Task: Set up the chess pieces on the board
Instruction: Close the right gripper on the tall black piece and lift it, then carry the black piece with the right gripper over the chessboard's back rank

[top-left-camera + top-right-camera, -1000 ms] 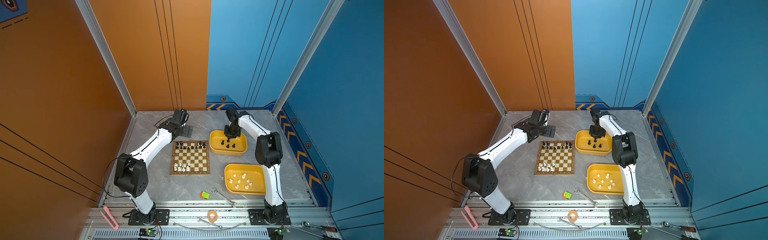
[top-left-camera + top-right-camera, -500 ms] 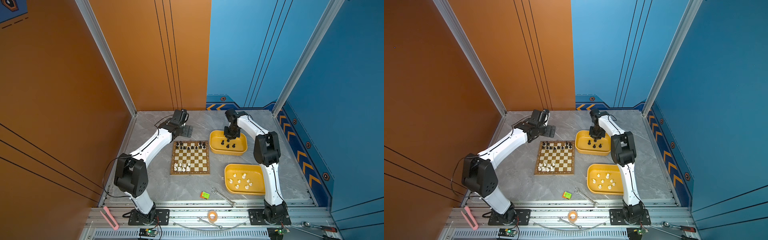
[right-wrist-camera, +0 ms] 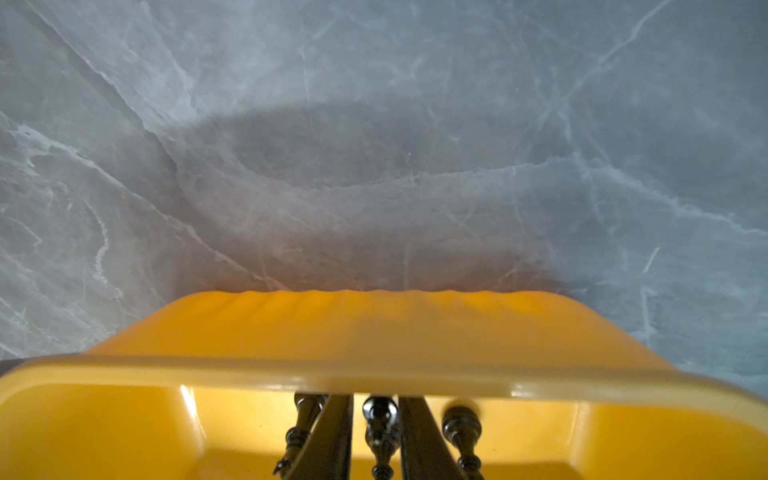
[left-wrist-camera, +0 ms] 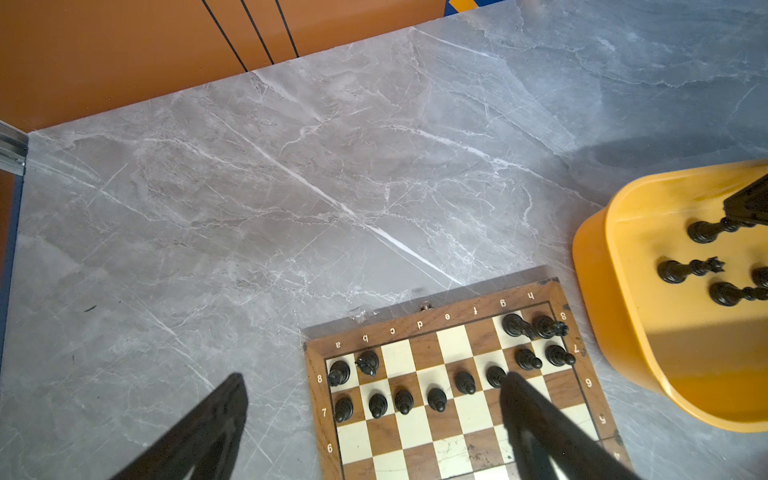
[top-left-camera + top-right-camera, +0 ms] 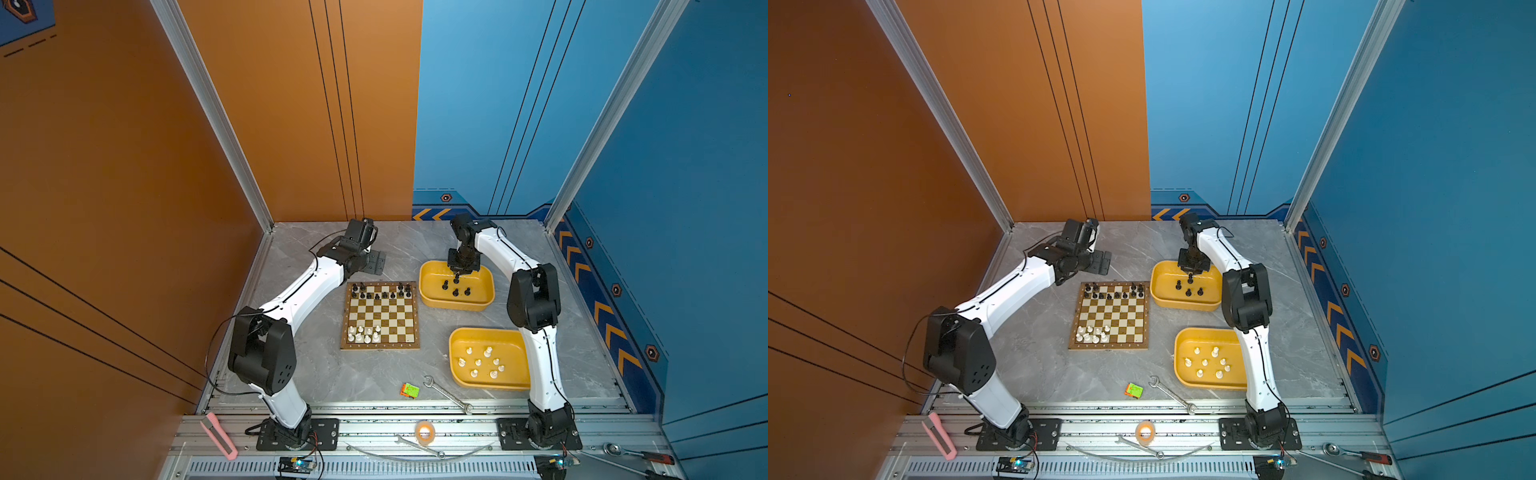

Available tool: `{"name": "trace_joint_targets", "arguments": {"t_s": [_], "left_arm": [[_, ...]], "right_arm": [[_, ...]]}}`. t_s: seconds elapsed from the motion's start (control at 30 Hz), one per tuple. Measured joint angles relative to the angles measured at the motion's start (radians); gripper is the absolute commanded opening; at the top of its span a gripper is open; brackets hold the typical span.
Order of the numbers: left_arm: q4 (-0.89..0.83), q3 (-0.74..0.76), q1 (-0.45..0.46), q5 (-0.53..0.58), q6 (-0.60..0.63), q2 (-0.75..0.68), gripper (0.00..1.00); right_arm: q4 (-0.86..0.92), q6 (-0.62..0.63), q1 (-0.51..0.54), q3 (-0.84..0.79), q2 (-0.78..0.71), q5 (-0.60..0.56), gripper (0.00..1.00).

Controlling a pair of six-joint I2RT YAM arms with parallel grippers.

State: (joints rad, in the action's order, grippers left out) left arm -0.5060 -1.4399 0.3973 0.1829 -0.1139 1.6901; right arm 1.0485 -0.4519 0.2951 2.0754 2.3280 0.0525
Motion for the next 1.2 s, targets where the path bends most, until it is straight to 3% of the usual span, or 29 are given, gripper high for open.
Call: {"name": "trace_joint_targets", "arguments": {"t_s": [0.87,1.2], "left_arm": [[0.0,0.0,0.0,0.0,0.0,0.0,0.96],[0.0,0.034,-0.02,0.008,0.0,-0.014,0.96]], "right_arm": [[0.02,0.01,0.0,0.008,0.018,-0.003,0.15],[0.095,0.01,0.035,0.145,0.018,-0.031,0.15]]}}
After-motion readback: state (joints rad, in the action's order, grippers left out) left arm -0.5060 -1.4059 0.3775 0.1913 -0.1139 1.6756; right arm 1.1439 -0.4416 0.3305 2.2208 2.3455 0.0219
